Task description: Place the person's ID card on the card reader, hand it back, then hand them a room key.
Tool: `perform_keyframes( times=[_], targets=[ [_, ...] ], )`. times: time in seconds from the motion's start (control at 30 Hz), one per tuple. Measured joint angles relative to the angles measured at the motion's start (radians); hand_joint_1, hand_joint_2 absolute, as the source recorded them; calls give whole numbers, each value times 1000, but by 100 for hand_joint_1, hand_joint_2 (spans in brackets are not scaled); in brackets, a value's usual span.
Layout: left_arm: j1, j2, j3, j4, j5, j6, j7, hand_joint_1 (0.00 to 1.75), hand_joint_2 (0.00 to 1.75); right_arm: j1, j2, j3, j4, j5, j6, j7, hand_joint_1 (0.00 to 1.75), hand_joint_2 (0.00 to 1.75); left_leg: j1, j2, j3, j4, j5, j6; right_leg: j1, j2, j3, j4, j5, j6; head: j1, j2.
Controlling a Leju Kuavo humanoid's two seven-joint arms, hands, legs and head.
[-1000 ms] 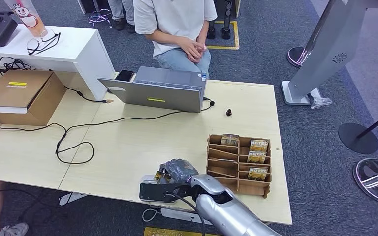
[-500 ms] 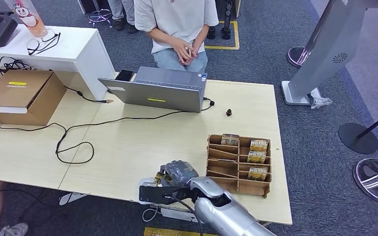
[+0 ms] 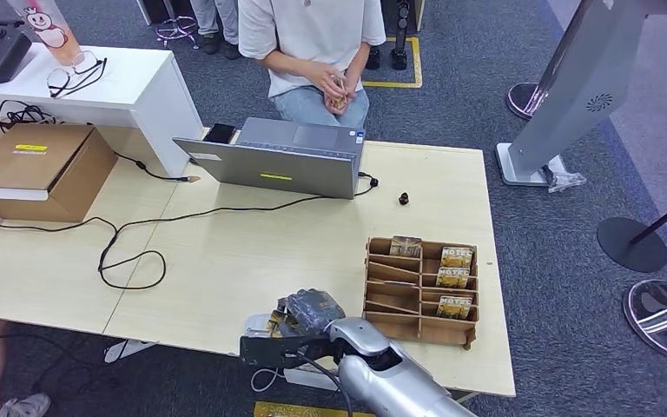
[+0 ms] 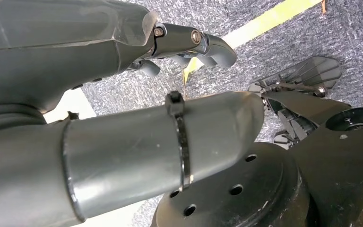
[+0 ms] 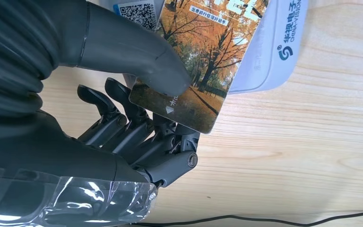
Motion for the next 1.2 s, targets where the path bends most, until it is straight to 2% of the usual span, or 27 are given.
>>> perform_keyframes(
  times=[1.2],
  targets=[
    [1,2,-14,7,30,-3,10,0,0,-2,21,14,24,18,-3,-3,175,175,0,0,0,0,0,0,0,0,0,0,0,0,0,0]
  ],
)
